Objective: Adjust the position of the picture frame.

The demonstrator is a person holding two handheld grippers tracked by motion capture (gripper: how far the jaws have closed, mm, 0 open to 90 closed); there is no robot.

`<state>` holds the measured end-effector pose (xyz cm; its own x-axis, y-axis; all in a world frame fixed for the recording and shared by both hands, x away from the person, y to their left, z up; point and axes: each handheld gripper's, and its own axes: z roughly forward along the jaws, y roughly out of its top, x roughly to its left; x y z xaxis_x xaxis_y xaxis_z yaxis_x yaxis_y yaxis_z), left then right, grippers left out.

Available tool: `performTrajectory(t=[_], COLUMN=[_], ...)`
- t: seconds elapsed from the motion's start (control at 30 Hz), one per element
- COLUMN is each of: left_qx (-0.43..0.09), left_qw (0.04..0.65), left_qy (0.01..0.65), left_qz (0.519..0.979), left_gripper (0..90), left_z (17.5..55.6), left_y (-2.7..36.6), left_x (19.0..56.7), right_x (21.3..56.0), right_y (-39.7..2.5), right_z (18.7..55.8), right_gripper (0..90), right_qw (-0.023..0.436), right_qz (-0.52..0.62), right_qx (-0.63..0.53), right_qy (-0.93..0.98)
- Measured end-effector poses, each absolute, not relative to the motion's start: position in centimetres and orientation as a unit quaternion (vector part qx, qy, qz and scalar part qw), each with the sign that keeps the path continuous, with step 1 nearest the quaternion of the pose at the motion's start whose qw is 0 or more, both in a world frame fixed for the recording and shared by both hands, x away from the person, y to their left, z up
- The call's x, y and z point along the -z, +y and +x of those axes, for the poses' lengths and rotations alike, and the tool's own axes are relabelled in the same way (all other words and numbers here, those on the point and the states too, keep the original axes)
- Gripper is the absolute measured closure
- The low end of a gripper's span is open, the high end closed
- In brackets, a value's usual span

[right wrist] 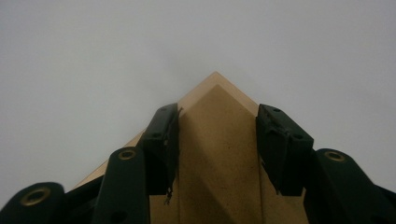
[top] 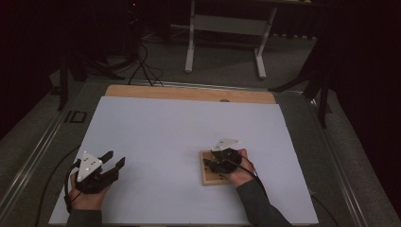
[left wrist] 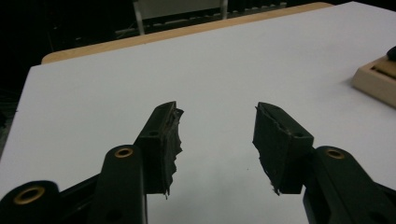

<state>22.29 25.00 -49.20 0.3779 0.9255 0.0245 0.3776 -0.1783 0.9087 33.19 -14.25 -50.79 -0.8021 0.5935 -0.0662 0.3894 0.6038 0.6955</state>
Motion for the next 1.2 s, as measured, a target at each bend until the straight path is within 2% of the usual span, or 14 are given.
performTrajectory(t=[0.13, 0.27, 0.37, 0.53, 0.67, 1.0, 1.2], left_qx=[-0.306, -0.308, -0.307, -0.309, -0.310, -0.309, -0.316], left_qw=[0.445, 0.443, 0.441, 0.440, 0.441, 0.444, 0.445], left_qy=[0.458, 0.453, 0.451, 0.450, 0.451, 0.455, 0.455], left_qz=[0.706, 0.710, 0.713, 0.713, 0.712, 0.707, 0.704], left_gripper=[52.6, 53.4, 53.6, 53.7, 53.7, 54.2, 53.5], left_z=[22.4, 22.5, 22.5, 22.5, 22.5, 22.4, 22.3], left_y=[24.7, 24.4, 24.3, 24.2, 24.3, 24.8, 24.9], left_x=[49.2, 49.1, 49.1, 49.1, 49.2, 49.3, 49.4], right_x=[50.6, 49.7, 49.0, 49.0, 50.0, 51.0, 51.4], right_y=[-13.3, -14.5, -15.8, -17.9, -19.4, -21.3, -20.7], right_z=[32.6, 32.0, 31.2, 29.5, 27.8, 25.5, 24.6], right_gripper=[49.5, 49.5, 58.0, 79.4, 88.8, 89.5, 89.6], right_qw=[0.150, 0.141, 0.139, 0.137, 0.138, 0.123, 0.130], right_qz=[0.267, 0.274, 0.270, 0.268, 0.270, 0.277, 0.251], right_qx=[-0.344, -0.376, -0.390, -0.402, -0.395, -0.393, -0.370], right_qy=[0.888, 0.874, 0.869, 0.865, 0.867, 0.868, 0.885])
